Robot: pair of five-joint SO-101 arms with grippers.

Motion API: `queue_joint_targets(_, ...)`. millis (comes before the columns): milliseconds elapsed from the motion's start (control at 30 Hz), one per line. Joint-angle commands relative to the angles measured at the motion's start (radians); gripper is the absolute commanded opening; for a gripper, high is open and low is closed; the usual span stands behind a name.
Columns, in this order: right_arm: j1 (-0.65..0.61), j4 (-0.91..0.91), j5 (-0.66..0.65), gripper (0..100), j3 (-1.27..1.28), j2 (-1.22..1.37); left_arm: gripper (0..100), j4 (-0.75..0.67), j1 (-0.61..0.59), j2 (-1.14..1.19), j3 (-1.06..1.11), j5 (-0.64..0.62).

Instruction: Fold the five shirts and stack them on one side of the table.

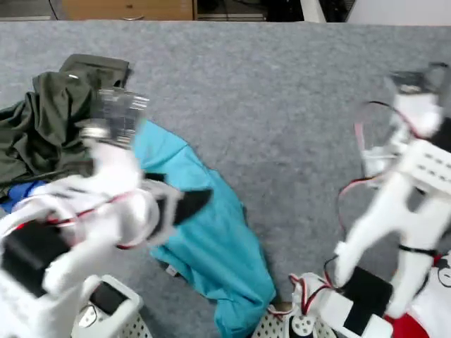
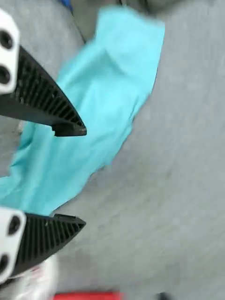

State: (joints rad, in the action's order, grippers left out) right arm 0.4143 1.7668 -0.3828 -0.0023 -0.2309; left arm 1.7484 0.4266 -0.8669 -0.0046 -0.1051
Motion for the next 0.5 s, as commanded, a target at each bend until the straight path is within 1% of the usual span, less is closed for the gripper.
queue_joint_targets(0, -0.248, 0.015, 0.054, 22.4, 0.018, -0.042, 27, 0.003, -0.331, -0.074, 0.014, -0.009)
queue_joint_targets(133, -0.550, 0.012, 0.063, 22.4, 0.088, -0.041, 27, 0.002, -0.694, -0.131, 0.138, -0.009)
queue_joint_targets(233, -0.742, 0.006, 0.064, 22.4, 0.134, -0.005, 27, -0.025, -0.905, -0.154, 0.249, -0.008)
queue_joint_targets(333, -0.865, -0.017, 0.121, 22.4, 0.145, 0.096, 27, -0.087, -1.065, -0.166, 0.391, -0.008)
queue_joint_targets(467, -0.951, -0.075, 0.203, 22.4, 0.142, 0.288, 27, -0.169, -1.197, -0.185, 0.566, -0.008)
